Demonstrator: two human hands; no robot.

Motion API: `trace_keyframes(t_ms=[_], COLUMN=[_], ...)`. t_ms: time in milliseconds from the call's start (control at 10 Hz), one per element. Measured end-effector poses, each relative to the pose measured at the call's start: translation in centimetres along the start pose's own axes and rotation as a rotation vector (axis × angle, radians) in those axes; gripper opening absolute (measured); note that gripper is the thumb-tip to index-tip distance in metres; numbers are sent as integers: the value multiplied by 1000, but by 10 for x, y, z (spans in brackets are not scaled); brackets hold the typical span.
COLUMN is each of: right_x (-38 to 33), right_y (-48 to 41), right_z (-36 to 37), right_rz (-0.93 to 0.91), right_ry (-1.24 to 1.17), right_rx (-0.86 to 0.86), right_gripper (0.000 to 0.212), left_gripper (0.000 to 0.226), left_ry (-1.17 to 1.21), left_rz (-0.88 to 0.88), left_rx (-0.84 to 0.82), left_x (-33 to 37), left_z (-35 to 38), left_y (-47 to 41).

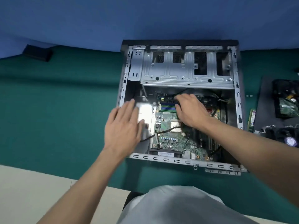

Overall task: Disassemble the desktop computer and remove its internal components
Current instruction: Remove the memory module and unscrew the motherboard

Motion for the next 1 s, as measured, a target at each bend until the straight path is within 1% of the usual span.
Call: trace_keyframes(t_ms=[100,200,300,400,500,600,700,800,900,1000], right_x=[-18,-29,-31,-26,-20,-16,-9,-8,-9,-10], right_y=[-27,-54,-75,-87,-95,-101,-102,-100,-98,-95], right_z=[6,20,35,47,54,57,59,63,64,64], right_rz=[-18,17,66,75,122,156,219,205,205,193], right_ry=[-15,1,2,-4,32,41,20,27,-90,-144], right_rx=[-37,-152,-325,-466,-537,-581,-637,-660,-624,-629], right_gripper=[26,17,22,15,23,30,45,49,51,50], left_gripper=[56,59,56,51,47,44,42,40,39,39], left_ry=[28,159,199,220,240,238,232,227,226,218], left_rz=[-32,-67,-79,-77,-71,-80,-76,-75,-75,-76], left_rx=[-17,-44,-48,-51,-62,-87,-99,-95,-93,-88], left_x=[-18,-21,-20,-20,-20,-21,-20,-20,-19,-20], left_z=[5,7,7,6,9,13,15,13,13,13], left_y=[-5,-10,-11,-12,-13,-14,-13,-13,-13,-13])
Point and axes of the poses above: each hand's wrist, its own y-axis away from the middle knuckle, its own z-axis out of the palm, x = y × z, the point moved 4 cm from there along -y, towards the middle knuckle, and after that the axes turned 4 degrees about -x, right-handed, at the moved point
